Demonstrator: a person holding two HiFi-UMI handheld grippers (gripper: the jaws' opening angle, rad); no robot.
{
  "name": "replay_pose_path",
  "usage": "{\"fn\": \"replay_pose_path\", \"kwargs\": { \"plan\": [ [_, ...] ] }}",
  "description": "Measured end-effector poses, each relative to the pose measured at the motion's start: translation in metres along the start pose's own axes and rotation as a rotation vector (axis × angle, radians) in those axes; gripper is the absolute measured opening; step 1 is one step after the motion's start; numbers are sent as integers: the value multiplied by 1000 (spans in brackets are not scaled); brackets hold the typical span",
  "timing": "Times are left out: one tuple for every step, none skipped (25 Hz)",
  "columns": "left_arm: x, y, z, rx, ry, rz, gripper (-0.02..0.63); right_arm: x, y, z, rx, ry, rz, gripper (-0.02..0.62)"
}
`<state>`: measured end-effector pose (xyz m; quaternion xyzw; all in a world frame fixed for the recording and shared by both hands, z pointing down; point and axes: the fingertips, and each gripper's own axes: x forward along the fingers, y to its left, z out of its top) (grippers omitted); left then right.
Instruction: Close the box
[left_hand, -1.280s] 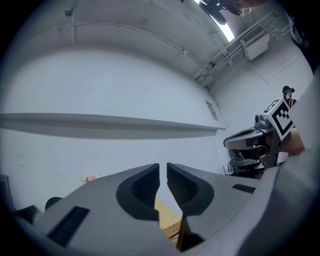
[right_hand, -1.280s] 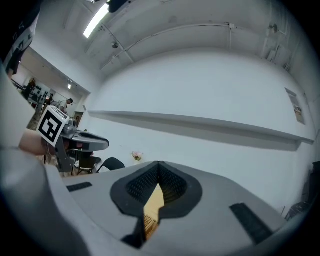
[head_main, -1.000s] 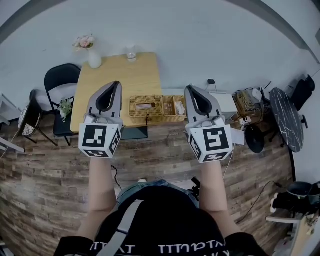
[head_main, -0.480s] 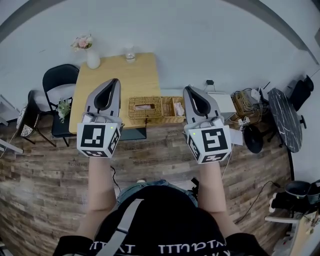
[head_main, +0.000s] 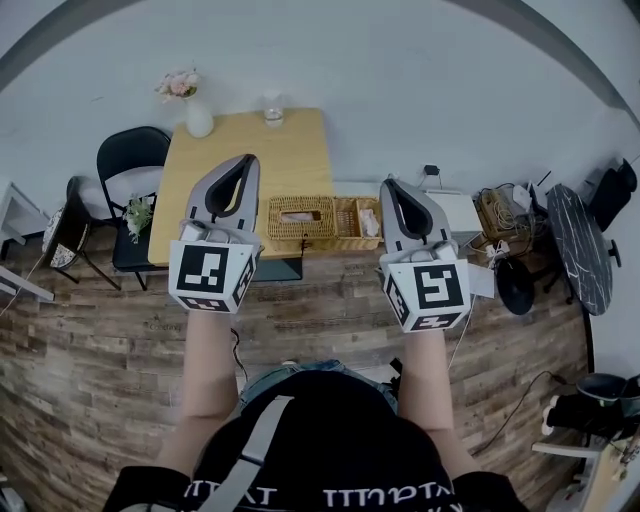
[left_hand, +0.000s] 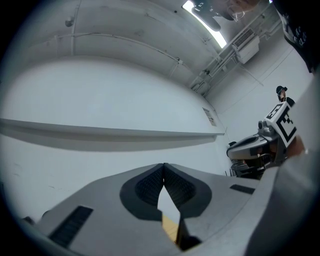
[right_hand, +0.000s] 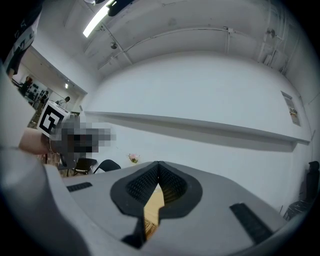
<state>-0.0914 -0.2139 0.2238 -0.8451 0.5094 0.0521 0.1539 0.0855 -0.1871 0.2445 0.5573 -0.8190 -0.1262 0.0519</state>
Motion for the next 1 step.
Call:
{"fn": "replay_pose_path", "kwargs": {
  "plan": [
    [1,-2,1,1,-3,-3,12,-1,-1,0,-2,1,-1,14]
  ]
}}
